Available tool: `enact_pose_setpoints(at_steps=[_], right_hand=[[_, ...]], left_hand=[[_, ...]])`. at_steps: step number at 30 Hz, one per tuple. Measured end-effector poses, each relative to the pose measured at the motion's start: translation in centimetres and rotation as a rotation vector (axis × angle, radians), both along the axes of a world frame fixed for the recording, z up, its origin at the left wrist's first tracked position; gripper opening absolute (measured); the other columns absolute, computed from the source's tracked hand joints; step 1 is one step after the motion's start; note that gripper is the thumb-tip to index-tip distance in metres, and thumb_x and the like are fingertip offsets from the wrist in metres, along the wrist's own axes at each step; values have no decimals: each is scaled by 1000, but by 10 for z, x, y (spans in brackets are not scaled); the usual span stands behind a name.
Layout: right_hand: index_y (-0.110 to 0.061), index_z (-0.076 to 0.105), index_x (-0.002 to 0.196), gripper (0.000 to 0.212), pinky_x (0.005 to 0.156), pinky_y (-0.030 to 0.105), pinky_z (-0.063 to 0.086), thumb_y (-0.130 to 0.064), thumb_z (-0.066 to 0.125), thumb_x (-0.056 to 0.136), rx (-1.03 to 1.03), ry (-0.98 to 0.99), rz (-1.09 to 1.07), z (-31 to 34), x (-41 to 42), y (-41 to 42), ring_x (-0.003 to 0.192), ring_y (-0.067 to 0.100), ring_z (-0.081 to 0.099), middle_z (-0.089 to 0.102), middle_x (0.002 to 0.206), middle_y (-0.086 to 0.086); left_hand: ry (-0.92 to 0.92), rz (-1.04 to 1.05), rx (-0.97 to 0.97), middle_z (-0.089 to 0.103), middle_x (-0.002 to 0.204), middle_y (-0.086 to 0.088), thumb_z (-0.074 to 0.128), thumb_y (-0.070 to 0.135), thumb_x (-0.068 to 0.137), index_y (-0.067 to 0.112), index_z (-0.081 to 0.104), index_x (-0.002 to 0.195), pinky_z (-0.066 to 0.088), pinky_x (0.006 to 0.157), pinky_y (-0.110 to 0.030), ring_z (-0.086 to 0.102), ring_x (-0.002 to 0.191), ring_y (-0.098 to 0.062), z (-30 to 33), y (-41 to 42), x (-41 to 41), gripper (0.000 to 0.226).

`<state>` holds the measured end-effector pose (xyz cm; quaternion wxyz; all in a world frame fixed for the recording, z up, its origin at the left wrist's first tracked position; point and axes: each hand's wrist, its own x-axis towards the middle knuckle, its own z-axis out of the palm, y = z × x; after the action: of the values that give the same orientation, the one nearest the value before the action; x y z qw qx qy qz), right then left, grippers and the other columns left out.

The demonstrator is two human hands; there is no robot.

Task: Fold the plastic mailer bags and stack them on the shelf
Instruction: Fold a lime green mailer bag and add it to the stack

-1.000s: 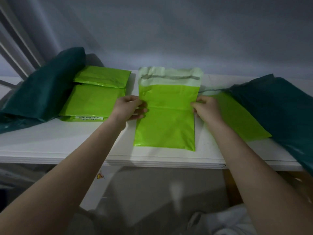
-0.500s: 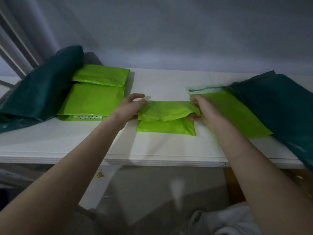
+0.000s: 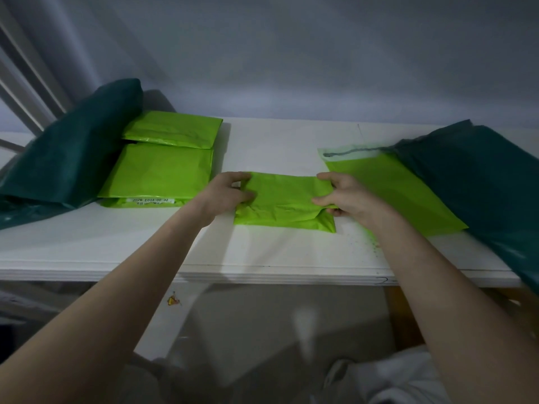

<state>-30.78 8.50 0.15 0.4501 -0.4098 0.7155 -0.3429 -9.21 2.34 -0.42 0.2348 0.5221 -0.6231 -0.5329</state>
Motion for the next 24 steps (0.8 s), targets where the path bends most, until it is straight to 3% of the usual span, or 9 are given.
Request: enact_pose_setpoints(at_steps=[2,5,10,14,18,21,23,24], right_hand=[[-20,45,136,62,42,9,44,-3,68,82,1,24,19,-2,-1,0,64,7,51,51,125,5],[-17,42,137,62,40,8,43,-2,67,82,-18,76,55,-7,0,0,69,10,53,50,133,12],[-13,38,141,64,43,9,46,0,65,84,-47,121,84,-13,1,2,84,18,56,53,122,10],[-13,34,143,67,43,10,47,-3,65,84,-65,195,117,-16,1,1,85,20,57,50,131,10],[-16,30,145,72,39,11,45,-4,66,84,-70,221,129,-19,2,-1,89,20,56,44,141,7],[-18,28,146,75,41,12,45,-9,68,84,-62,288,148,-19,1,-1,77,22,60,40,144,4],[-16,28,146,75,47,13,47,-11,68,83,-71,329,168,-17,1,-1,84,24,61,36,146,4],[-13,29,146,74,59,14,48,-12,69,83,-77,363,176,-16,1,0,97,25,59,33,147,5]], left_hand=[[-22,-22,-7,53,130,-15,58,1,89,8,45,136,45,85,-20,53,104,-18,-1,-1,1,49],[-70,-42,-52,49,135,-10,57,1,90,8,45,136,42,92,-24,52,111,-20,-5,-2,1,48],[-270,-138,-227,31,150,-7,56,3,90,4,41,139,30,112,-33,38,133,-26,-12,-5,0,51],[-426,-196,-301,21,154,-8,53,10,93,7,34,144,19,114,-25,27,140,-25,-15,-6,0,54],[-459,-214,-289,14,156,-7,51,11,94,9,29,146,20,115,-27,28,139,-26,-15,-6,-1,56],[-456,-214,-274,14,156,-6,52,11,94,8,29,146,20,114,-26,27,140,-25,-14,-6,0,57],[-486,-220,-283,14,156,-6,52,14,94,9,28,146,19,115,-29,25,140,-26,-13,-5,0,58],[-525,-229,-297,14,157,-7,51,16,95,10,27,147,17,116,-31,21,141,-28,-12,-6,0,58]])
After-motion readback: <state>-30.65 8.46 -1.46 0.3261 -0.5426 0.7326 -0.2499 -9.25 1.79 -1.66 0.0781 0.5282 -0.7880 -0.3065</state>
